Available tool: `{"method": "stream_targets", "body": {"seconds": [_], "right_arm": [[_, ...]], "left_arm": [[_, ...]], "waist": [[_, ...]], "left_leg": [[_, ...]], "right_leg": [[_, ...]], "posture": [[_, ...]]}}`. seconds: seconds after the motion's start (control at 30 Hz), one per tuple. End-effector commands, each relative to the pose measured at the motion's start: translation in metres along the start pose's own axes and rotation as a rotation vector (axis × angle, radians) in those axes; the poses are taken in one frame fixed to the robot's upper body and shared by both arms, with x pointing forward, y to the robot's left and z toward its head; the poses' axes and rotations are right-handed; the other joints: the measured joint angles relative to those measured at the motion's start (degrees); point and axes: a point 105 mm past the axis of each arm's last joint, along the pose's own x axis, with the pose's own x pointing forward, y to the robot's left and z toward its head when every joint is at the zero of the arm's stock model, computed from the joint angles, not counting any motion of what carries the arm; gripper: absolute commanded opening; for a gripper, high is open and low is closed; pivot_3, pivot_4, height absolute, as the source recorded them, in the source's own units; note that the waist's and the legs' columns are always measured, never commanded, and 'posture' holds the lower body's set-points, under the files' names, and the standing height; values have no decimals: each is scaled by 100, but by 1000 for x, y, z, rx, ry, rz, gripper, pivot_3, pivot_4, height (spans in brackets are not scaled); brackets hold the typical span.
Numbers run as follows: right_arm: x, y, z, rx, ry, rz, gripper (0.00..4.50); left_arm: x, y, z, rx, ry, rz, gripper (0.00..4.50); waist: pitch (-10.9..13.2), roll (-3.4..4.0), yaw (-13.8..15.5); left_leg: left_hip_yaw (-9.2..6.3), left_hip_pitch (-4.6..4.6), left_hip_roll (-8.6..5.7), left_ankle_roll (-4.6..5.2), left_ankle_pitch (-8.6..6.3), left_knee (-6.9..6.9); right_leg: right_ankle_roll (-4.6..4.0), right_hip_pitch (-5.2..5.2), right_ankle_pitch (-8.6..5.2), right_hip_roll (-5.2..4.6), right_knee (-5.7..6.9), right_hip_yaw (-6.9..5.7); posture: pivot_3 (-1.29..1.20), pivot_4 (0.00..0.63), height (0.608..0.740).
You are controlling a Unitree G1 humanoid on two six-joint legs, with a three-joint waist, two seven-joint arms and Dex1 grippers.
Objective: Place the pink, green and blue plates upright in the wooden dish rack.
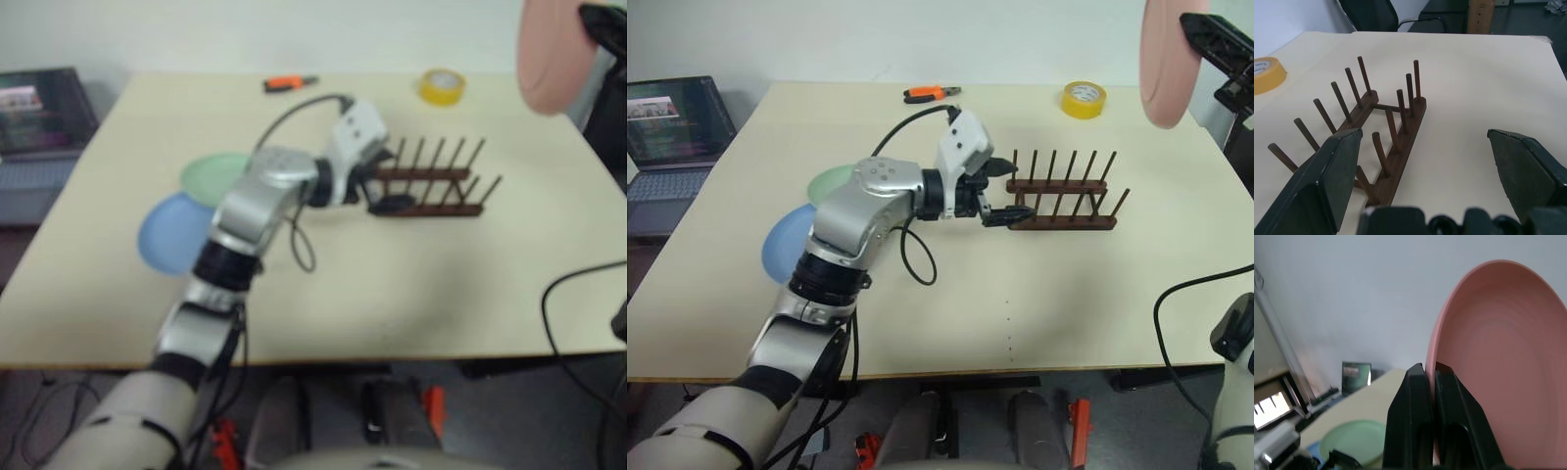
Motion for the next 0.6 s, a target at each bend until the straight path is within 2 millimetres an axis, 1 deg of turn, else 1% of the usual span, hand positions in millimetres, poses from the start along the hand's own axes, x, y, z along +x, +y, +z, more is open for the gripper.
{"method": "stream_targets", "body": {"seconds": [0.03,0.1,0.23,0.37,0.5,0.6], "right_arm": [[-2,7,19,5,-71,37,30],[-2,8,16,38,-72,57,30],[1,14,1,86,-28,102,30],[0,16,-4,101,-56,127,30],[-3,12,-11,153,-31,125,30],[-8,1,-16,194,-11,59,30]], "left_arm": [[-5,-3,15,34,-51,-3,4500],[-5,-3,15,32,-50,-3,4500],[-5,-3,14,36,-42,-3,4500],[-5,-2,17,38,-44,-3,4500],[-5,-2,15,37,-38,1,4500],[-5,-5,12,42,-28,-2,4500]], "waist": [[0,0,0],[0,0,3],[0,1,0],[0,1,0],[1,1,5],[1,1,4]], "left_leg": [[1,0,0,0,0,-2],[0,0,0,0,0,-5],[1,0,0,0,0,-5],[0,0,-1,0,0,-4],[0,-1,0,0,0,-3],[1,-1,0,0,0,-3]], "right_leg": [[0,0,0,0,-2,1],[0,0,-1,0,-4,0],[0,-1,-1,1,-3,0],[0,0,0,1,-1,0],[0,0,0,0,-1,0],[1,0,0,0,-1,0]], "posture": [[0,150,740],[0,150,740],[0,150,740],[0,150,740],[0,150,740],[0,150,740]]}}
